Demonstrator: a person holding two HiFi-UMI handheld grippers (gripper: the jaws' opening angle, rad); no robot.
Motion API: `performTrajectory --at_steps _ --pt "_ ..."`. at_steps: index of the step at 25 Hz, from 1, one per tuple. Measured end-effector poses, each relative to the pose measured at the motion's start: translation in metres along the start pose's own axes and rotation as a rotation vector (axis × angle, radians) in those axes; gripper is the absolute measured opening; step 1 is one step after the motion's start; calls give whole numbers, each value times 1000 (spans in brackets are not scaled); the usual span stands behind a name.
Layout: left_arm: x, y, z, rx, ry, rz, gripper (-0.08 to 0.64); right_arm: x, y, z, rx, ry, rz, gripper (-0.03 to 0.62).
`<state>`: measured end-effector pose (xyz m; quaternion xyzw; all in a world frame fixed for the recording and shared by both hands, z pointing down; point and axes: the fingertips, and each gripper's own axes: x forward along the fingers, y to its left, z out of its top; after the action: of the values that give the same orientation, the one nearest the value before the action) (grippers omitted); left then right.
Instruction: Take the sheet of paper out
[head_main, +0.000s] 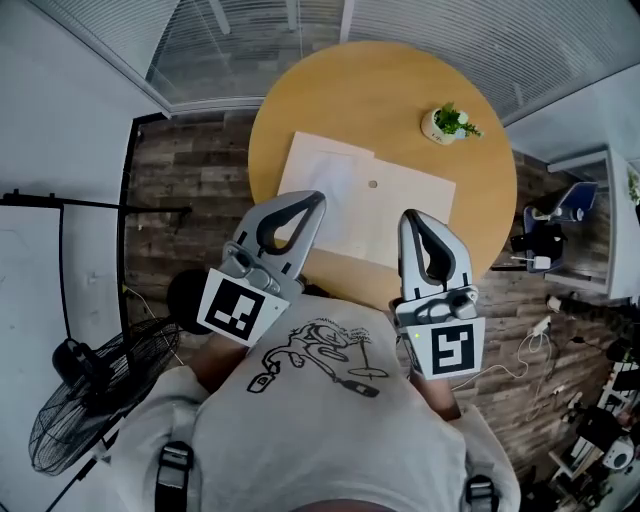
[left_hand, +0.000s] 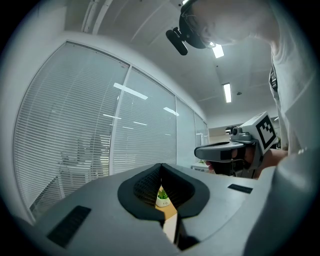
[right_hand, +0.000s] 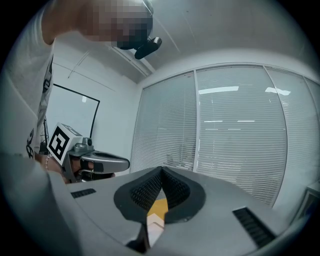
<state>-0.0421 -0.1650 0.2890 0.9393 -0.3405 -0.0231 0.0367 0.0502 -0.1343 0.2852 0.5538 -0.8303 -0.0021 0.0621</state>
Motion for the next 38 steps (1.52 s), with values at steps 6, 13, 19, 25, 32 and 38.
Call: performTrajectory --at_steps 6,13,19,25,32,38 --pt "-6 9 -2 -6 -2 16 20 9 5 -10 -14 25 26 9" --pt "-8 13 -7 -12 3 20 20 25 8 -34 -16 59 41 36" --pt "-8 15 -9 -19 5 23 20 43 8 -64 -10 75 52 44" --pt "-8 16 -12 -19 5 25 20 54 9 -120 -25 191 82 54" --pt "-10 18 -13 -21 9 32 20 67 13 -184 -20 313 101 56" --pt "-7 19 -15 -21 11 34 20 80 21 -222 -43 375 154 57"
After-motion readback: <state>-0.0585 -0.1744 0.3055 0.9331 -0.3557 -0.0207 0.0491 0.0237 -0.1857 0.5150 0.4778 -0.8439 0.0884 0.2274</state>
